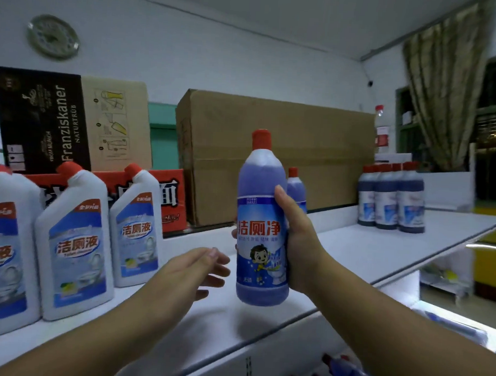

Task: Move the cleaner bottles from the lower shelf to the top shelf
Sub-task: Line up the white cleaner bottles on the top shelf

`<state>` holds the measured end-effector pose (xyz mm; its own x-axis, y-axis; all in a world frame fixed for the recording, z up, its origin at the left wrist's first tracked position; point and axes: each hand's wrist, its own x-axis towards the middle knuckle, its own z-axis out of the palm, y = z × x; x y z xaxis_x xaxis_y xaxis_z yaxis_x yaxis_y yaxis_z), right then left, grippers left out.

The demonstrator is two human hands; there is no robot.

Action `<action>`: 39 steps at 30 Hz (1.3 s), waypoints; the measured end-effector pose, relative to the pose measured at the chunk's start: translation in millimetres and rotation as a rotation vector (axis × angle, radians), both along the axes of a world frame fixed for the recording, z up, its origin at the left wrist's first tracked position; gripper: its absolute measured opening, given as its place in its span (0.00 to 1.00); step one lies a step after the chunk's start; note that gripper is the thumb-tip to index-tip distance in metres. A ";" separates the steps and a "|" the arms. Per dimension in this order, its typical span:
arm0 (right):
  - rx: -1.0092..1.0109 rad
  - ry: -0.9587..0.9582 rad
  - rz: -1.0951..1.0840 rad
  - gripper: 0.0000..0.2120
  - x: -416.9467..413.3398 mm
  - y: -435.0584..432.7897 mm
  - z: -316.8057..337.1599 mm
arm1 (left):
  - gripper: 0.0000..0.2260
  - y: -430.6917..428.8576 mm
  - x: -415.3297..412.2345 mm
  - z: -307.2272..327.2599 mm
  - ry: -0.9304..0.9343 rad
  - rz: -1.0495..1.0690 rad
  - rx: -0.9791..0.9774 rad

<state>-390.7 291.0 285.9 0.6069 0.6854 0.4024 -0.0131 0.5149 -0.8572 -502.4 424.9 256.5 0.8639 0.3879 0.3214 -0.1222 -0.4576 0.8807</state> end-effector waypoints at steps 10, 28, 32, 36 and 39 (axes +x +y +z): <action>-0.017 -0.171 -0.011 0.23 75.1 -156.7 6.8 | 0.15 -145.5 91.1 5.4 -0.052 -0.046 -0.072; -0.065 -0.301 -0.011 0.26 226.2 -145.5 29.1 | 0.13 -148.0 209.6 41.0 0.115 -0.088 0.141; -0.037 -0.315 0.005 0.25 262.2 -139.4 31.6 | 0.19 -144.2 228.6 30.4 0.145 -0.127 0.214; -0.083 -0.336 0.022 0.26 296.4 -119.1 31.7 | 0.18 -140.8 241.7 21.0 0.235 -0.167 0.590; -0.091 -0.302 0.070 0.28 320.4 -100.5 28.9 | 0.20 -144.9 258.1 11.9 0.369 -0.183 0.905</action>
<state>-70.3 190.6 314.7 0.4197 0.7627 0.4921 0.2165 0.4424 -0.8703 -244.3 279.9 268.4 0.9914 -0.0200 0.1294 -0.0467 -0.9773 0.2064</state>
